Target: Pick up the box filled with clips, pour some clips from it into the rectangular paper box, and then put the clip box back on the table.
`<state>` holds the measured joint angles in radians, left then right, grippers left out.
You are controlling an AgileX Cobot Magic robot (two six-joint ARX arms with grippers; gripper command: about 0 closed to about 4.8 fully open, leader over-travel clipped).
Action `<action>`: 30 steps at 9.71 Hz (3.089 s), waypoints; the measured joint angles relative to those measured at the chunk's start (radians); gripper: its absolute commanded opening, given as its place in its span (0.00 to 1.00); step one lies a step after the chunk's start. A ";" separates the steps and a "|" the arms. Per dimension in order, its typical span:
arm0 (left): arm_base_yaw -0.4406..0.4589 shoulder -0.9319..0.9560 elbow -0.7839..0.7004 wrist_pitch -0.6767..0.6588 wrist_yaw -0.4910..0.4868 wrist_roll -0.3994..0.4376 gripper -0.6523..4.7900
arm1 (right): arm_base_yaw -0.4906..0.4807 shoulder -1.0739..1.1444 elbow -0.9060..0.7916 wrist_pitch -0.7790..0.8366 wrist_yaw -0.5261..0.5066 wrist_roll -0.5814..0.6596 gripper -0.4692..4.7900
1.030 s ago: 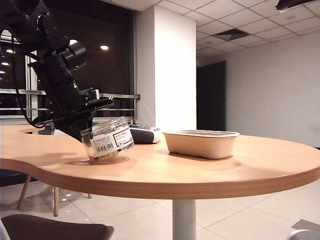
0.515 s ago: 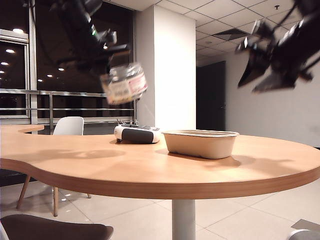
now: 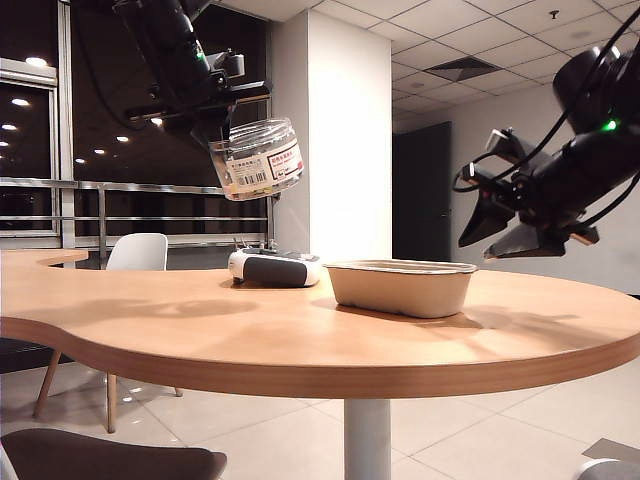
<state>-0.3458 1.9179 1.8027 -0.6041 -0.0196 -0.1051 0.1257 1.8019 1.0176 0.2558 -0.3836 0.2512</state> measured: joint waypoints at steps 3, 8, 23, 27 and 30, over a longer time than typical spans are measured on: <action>-0.023 0.000 0.000 -0.003 0.000 0.000 0.11 | 0.011 0.101 0.112 -0.022 -0.030 0.016 0.45; -0.029 0.000 0.000 -0.003 0.000 0.000 0.11 | 0.027 0.134 0.134 -0.133 -0.034 0.015 0.15; -0.028 0.000 0.000 -0.001 0.000 0.000 0.11 | 0.058 0.061 0.162 -0.349 -0.106 0.117 0.09; -0.029 0.000 0.000 0.000 0.000 0.000 0.11 | 0.094 0.061 0.170 -0.374 -0.079 0.114 0.43; -0.029 0.000 0.000 0.000 0.000 0.000 0.11 | 0.094 0.061 0.194 -0.376 -0.064 0.115 0.68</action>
<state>-0.3752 1.9179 1.8027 -0.6041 -0.0196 -0.1055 0.2199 1.8633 1.2118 -0.1204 -0.4473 0.3664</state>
